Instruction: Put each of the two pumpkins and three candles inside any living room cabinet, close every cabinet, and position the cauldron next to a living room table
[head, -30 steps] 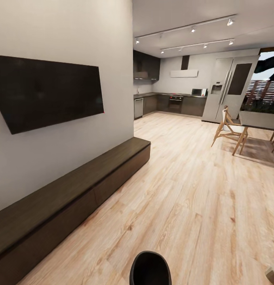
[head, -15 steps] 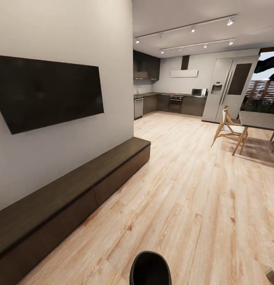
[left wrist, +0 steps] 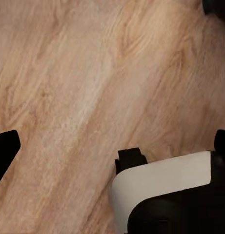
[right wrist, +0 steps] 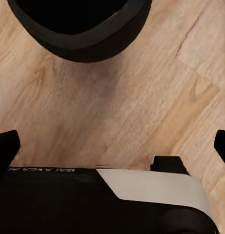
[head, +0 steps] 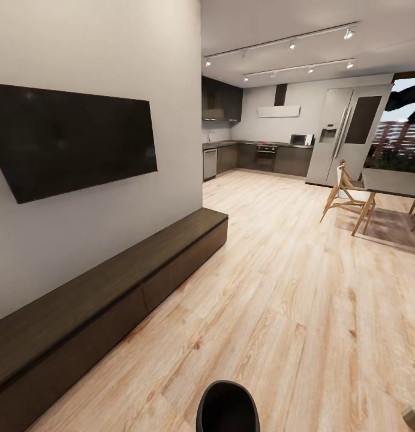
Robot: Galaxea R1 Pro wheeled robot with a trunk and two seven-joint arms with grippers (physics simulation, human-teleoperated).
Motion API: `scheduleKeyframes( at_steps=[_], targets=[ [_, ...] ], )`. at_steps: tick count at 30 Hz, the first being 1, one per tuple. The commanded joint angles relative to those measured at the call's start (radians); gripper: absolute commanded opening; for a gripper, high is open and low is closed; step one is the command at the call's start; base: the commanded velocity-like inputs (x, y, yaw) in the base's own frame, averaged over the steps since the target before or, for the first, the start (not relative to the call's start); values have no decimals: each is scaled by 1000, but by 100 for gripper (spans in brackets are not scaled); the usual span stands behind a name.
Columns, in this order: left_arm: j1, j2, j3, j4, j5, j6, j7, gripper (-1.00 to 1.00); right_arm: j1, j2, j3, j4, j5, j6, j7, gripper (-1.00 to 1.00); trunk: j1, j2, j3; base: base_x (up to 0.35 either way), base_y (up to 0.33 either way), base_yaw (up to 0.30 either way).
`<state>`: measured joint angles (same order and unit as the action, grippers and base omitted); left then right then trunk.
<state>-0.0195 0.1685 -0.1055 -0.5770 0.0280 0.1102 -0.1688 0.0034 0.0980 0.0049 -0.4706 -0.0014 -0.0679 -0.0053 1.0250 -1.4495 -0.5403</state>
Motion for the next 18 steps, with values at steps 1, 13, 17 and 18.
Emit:
scheduleKeyframes(
  at_steps=[1, 13, 17, 18],
  targets=[
    [2, 9, 5, -73, 9, 56, -2, 100, 1, 1, 1, -46, -1, 42, 0, 100, 0, 0, -1, 0, 0, 0],
    [-4, 39, 53, -488, 28, 418, -7, 100, -6, 35, 12, -517, -4, 508, -1, 100, 0, 0, -1, 0, 0, 0],
    [-15, 39, 53, -501, 22, 454, -3, 100, -13, 37, 13, -535, -19, 537, -2, 100, 0, 0, -1, 0, 0, 0],
    [-19, 39, 53, -503, 21, 459, -2, 100, -15, 37, 13, -537, -27, 541, -3, 100, 0, 0, -1, 0, 0, 0]
  ],
)
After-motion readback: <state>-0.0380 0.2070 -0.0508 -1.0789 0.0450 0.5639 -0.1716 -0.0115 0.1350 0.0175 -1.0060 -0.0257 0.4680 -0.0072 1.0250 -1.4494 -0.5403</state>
